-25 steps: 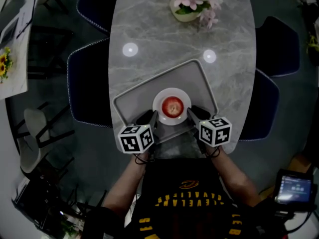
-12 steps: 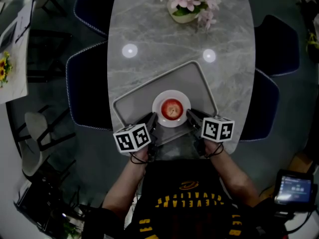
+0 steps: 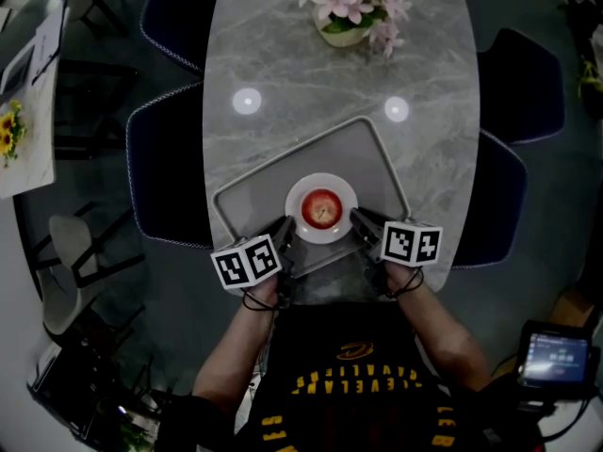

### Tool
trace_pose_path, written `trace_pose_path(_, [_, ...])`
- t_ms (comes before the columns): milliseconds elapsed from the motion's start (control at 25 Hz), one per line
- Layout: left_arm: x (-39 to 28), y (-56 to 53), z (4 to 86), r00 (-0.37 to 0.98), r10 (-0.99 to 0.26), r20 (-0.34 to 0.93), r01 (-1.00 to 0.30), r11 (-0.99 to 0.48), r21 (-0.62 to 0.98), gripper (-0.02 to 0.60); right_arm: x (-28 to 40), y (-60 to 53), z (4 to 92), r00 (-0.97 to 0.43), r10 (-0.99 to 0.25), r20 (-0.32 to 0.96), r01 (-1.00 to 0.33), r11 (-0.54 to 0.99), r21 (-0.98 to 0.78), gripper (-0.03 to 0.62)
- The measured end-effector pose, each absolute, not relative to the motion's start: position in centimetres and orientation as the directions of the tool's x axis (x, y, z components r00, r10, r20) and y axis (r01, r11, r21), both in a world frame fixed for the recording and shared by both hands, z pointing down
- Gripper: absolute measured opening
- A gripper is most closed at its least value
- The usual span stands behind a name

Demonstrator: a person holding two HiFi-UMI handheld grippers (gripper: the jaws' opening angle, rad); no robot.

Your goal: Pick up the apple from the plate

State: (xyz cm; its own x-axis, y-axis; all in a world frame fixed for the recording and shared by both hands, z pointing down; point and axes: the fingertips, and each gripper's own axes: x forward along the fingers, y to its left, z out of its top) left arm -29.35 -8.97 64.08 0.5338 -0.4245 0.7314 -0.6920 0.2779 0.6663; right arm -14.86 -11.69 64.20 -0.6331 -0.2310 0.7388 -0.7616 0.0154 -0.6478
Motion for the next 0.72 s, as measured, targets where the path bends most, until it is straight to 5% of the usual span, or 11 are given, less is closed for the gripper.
trace_pose_path(720, [-27.0,-8.1,62.8,0.524,-0.443,0.728,-0.706,0.253,0.662,0.040,-12.6,-10.7,63.1,-0.648,-0.257,0.717,-0.747,0.026,-0.665,0.049])
